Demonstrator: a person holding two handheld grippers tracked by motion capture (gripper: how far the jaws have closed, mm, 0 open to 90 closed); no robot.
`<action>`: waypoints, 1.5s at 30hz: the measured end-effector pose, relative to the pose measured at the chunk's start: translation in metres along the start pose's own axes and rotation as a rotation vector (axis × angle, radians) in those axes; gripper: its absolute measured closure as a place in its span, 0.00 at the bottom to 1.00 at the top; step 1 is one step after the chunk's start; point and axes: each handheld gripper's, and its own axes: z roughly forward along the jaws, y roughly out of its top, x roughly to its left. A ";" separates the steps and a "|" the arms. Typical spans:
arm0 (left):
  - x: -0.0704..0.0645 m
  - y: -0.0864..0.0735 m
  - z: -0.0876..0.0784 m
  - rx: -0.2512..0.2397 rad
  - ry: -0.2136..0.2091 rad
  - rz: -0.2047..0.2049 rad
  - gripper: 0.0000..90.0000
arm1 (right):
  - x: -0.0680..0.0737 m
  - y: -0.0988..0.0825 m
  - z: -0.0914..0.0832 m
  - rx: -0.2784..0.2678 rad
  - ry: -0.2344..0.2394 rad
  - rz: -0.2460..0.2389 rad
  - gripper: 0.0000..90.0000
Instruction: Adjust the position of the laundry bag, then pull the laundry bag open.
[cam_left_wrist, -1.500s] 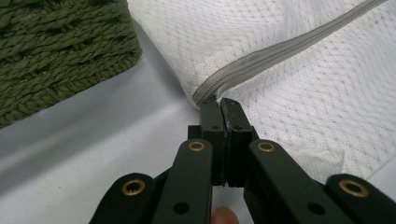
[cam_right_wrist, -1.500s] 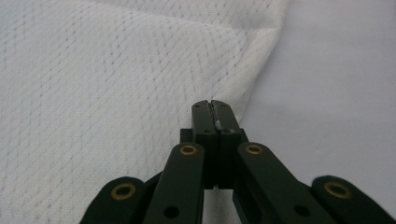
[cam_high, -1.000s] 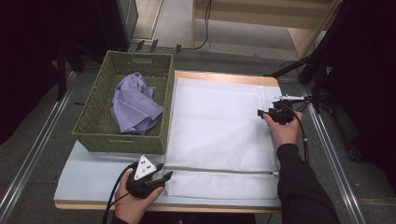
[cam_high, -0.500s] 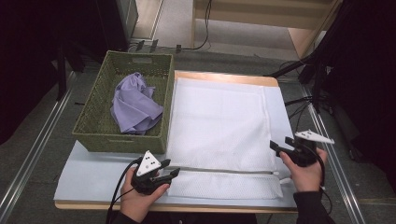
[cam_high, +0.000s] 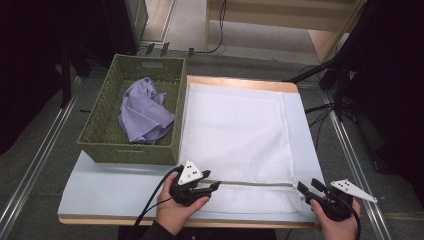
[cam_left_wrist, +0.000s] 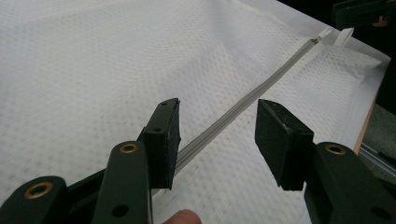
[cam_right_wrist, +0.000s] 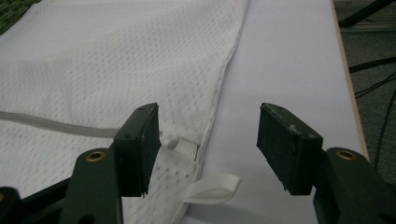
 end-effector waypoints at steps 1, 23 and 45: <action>-0.002 0.001 0.002 0.001 -0.004 0.004 0.56 | 0.000 0.000 0.000 0.000 0.000 0.000 0.45; -0.026 0.023 0.051 0.024 -0.079 0.025 0.55 | 0.006 -0.015 0.003 0.013 0.065 -0.030 0.63; -0.046 0.032 0.087 0.077 -0.104 0.056 0.80 | 0.005 -0.016 0.011 0.055 0.060 -0.019 0.59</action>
